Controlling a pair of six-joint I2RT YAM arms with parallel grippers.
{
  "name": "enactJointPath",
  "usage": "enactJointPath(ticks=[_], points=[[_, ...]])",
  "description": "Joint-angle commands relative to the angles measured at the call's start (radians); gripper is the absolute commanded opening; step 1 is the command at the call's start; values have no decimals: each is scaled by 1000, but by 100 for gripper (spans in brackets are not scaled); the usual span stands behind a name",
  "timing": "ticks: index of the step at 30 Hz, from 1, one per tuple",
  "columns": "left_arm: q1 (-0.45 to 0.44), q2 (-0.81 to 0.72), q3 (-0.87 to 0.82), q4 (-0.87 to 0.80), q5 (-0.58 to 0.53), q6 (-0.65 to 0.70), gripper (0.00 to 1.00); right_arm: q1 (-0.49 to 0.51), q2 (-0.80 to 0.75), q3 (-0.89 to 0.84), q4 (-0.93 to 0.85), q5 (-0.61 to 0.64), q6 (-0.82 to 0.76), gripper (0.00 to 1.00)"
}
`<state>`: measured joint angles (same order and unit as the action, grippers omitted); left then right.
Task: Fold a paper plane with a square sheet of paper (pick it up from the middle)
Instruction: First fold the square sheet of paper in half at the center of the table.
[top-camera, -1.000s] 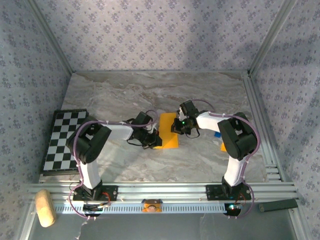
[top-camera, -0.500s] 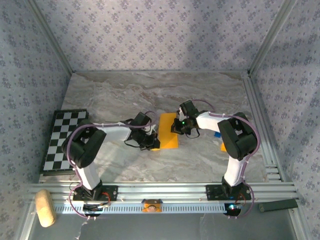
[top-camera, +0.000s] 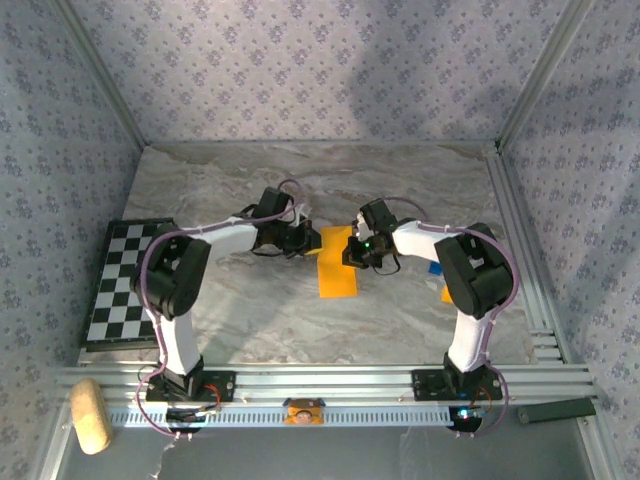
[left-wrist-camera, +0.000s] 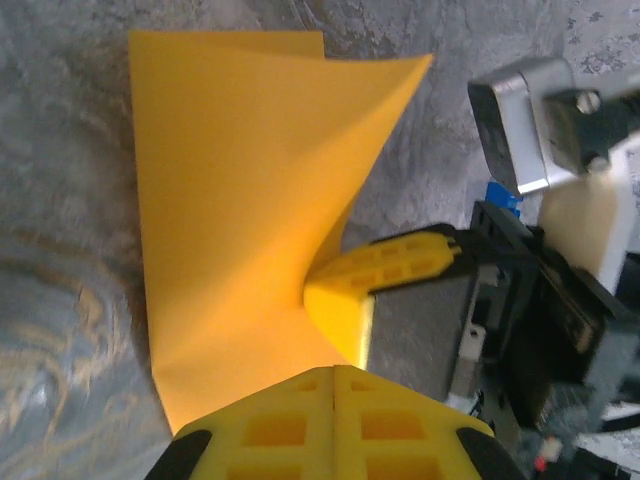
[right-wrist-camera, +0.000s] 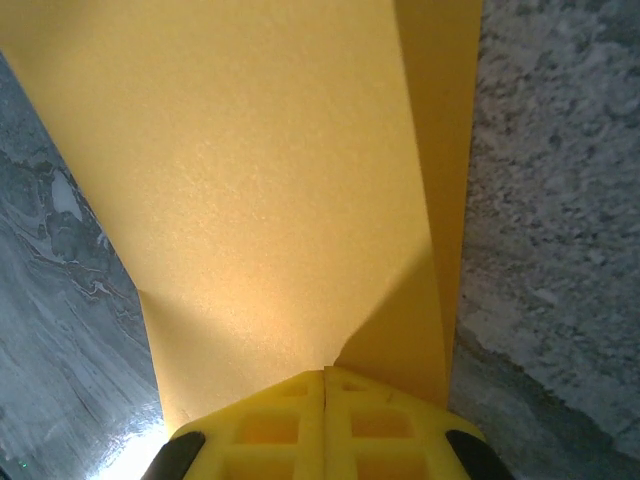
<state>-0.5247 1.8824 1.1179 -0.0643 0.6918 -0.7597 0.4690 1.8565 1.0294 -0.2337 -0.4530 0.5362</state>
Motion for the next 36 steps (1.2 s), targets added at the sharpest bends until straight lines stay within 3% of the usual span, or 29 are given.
enactJointPath(ticks=[1,20,31,36], points=[[-8,52,32,30,31,-20,4,-6,61,-17,-140,57,-31,0],[0,179,61,-108,-75,31,3,-3,66,-10,-163,80,-27,0],[7,181,190,-143,-19,59,8,-4,67,-8,-165,82,-31,0],[19,220,207,-170,-45,73,8,-3,69,-9,-164,82,-30,0]])
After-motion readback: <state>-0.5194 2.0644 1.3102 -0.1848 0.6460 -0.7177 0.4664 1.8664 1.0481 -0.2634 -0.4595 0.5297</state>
